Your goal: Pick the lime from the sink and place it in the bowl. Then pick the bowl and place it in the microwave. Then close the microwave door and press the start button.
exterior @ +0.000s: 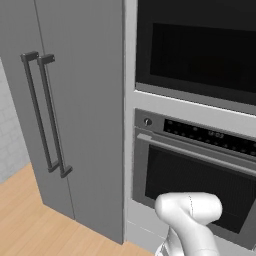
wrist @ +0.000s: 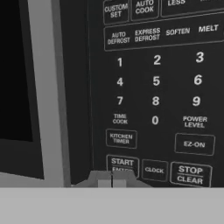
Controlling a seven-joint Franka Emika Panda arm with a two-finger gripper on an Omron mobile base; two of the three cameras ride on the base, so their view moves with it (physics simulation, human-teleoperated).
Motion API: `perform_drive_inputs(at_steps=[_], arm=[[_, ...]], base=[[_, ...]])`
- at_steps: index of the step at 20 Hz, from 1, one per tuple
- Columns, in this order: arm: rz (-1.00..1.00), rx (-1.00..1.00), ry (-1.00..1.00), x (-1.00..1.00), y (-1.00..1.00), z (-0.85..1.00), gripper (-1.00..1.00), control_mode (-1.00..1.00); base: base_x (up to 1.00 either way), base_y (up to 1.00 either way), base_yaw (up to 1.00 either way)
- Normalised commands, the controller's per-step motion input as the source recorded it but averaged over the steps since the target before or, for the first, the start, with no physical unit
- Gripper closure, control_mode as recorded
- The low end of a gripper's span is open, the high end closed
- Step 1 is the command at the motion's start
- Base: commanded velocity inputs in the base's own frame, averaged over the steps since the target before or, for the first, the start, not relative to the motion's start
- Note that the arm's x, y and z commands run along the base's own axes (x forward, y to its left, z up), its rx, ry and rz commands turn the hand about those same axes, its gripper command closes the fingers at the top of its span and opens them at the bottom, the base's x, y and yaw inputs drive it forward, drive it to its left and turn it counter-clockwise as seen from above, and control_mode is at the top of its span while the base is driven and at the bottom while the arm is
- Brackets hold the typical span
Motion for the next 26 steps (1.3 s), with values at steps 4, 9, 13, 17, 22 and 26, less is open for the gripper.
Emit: perform_drive_inputs(at_steps=[4,9,13,17,22,26], arm=[[0.06,0.00,-0.01,0.29,0.00,-0.08,1.00,-1.00],[0.07,0.00,0.00,0.31,-0.12,-0.01,1.00,-1.00],[0.11,0.01,0.00,0.29,-0.43,-0.09,1.00,-1.00],[0.13,0.01,0.00,0.18,-0.66,-0.25,1.00,-1.00],[0.13,0.00,0.00,0.17,-0.59,-0.44,1.00,-1.00],[0.02,0.00,-0.17,-0.35,-0.09,-0.07,1.00,-1.00]], base=[[0.00,0.00,0.00],[0.00,0.00,0.00],[0.00,0.00,0.00],[0.00,0.00,0.00],[0.00,0.00,0.00],[0.00,0.00,0.00]])
